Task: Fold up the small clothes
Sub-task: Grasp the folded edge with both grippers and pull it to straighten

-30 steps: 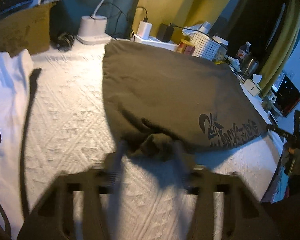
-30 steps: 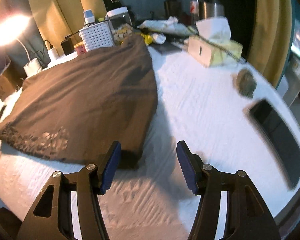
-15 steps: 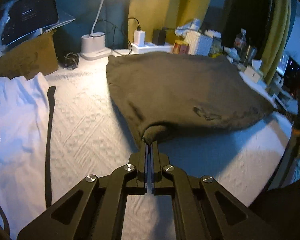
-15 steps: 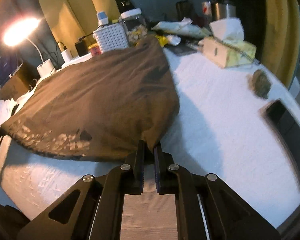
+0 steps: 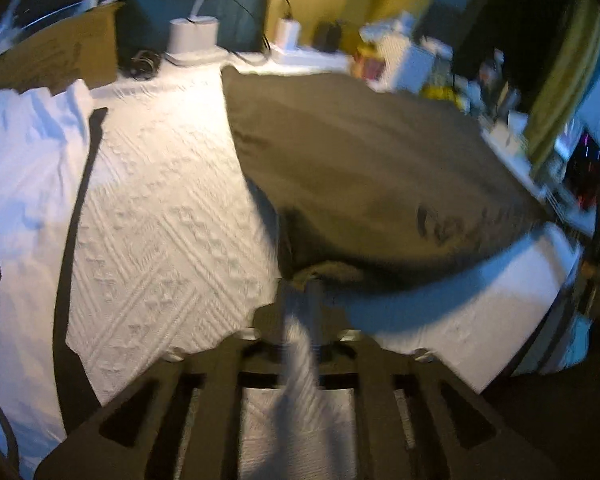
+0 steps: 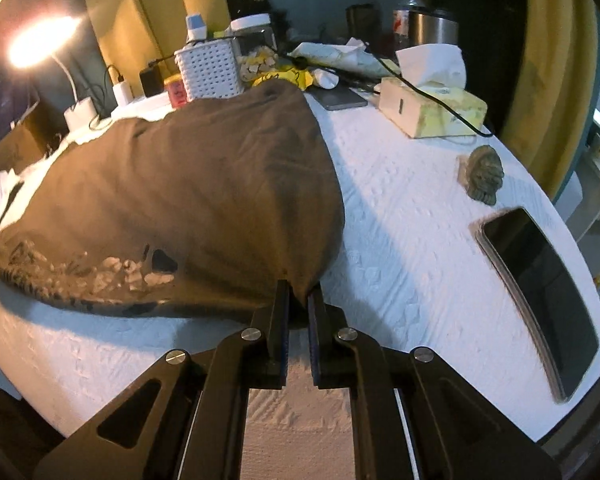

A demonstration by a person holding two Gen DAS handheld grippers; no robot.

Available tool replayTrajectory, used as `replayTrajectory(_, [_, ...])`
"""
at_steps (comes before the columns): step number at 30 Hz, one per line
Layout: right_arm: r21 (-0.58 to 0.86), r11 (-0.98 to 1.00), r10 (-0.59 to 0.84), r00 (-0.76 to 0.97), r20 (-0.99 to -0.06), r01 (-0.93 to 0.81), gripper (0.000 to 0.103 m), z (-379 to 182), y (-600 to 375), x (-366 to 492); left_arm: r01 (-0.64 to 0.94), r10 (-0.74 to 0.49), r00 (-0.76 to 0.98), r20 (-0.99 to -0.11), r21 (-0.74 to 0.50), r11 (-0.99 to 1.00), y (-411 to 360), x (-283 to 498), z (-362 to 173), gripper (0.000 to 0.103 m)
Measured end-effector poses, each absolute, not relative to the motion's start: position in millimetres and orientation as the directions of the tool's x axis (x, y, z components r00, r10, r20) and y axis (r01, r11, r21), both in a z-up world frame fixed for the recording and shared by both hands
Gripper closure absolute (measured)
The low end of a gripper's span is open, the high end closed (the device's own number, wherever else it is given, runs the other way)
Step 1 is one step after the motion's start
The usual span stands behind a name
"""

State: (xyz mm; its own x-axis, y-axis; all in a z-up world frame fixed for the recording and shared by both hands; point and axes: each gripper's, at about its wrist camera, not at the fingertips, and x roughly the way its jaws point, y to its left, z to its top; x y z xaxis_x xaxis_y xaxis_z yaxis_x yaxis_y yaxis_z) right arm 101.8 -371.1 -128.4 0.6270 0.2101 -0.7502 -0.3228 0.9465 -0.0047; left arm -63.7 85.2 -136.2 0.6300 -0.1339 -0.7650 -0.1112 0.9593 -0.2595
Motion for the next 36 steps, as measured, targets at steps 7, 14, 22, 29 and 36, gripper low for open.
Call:
replayTrajectory(7, [0.008, 0.951, 0.215, 0.647, -0.732, -0.308, 0.094, -127.5, -371.9, 101.3, -0.17, -0.191, 0.71, -0.678, -0.429, 0.887, 99.8, -47.8, -138.1, 0.015])
replayTrajectory(14, [-0.012, 0.95, 0.203, 0.647, -0.735, -0.312, 0.094, -133.7, -370.9, 98.5, -0.13, -0.196, 0.645, -0.739, -0.359, 0.924, 72.5, -32.4, -157.9, 0.072])
replayTrajectory(22, [-0.049, 0.945, 0.188, 0.663, -0.724, -0.322, 0.094, -127.7, -370.6, 85.3, -0.081, -0.151, 0.642, -0.752, -0.263, 0.961, 58.6, -46.6, -135.2, 0.095])
replayTrajectory(29, [-0.074, 0.944, 0.163, 0.651, -0.741, -0.322, 0.094, -132.0, -375.3, 59.9, -0.06, -0.158, 0.612, -0.775, -0.244, 0.968, 55.4, -60.2, -134.5, 0.095])
replayTrajectory(36, [-0.082, 0.947, 0.147, 0.65, -0.745, -0.309, 0.094, -136.5, -378.4, 34.6, -0.058, -0.159, 0.584, -0.796, -0.236, 0.97, 48.8, -71.6, -148.3, 0.095])
